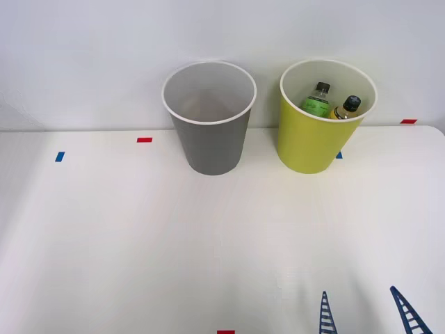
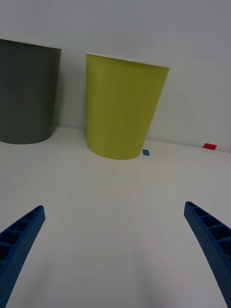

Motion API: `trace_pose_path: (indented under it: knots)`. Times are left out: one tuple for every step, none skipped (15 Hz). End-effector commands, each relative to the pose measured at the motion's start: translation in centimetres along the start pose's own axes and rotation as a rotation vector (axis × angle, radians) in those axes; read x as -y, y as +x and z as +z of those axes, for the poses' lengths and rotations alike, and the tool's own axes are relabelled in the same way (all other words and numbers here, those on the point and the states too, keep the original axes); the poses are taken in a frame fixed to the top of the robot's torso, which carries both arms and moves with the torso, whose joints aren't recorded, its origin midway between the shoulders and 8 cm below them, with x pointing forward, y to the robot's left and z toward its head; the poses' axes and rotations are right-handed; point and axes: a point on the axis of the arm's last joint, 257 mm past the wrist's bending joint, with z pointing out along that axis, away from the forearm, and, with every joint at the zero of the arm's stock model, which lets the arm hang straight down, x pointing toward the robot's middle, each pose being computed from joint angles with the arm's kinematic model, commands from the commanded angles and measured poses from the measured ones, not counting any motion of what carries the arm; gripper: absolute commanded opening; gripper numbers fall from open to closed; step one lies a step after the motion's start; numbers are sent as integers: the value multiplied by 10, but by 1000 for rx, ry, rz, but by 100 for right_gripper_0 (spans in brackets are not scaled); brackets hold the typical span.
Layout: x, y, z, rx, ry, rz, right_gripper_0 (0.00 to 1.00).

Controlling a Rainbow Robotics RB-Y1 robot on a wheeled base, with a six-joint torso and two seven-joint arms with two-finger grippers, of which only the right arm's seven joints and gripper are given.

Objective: Put cans in the gray bin, plastic bottles in the light green bin

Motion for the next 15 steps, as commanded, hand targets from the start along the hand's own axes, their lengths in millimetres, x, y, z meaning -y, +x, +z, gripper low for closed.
trace_pose_path:
  knots:
    - [0,0,0,0,0,0,100]
    - [0,0,0,0,0,0,100]
    - [0,0,0,0,0,0,100]
    - [0,0,0,0,0,0,100]
    - [0,0,0,0,0,0,100]
    - [0,0,0,0,0,0,100]
    - [0,0,0,0,0,0,100]
    - [0,0,0,0,0,0,100]
    - [0,0,0,0,0,0,100]
    - [0,0,0,0,0,0,100]
    - [0,0,0,0,0,0,100]
    - [0,0,0,0,0,0,100]
    - [0,0,0,0,0,0,100]
    - [0,0,0,0,0,0,100]
    - [0,0,0,0,0,0,100]
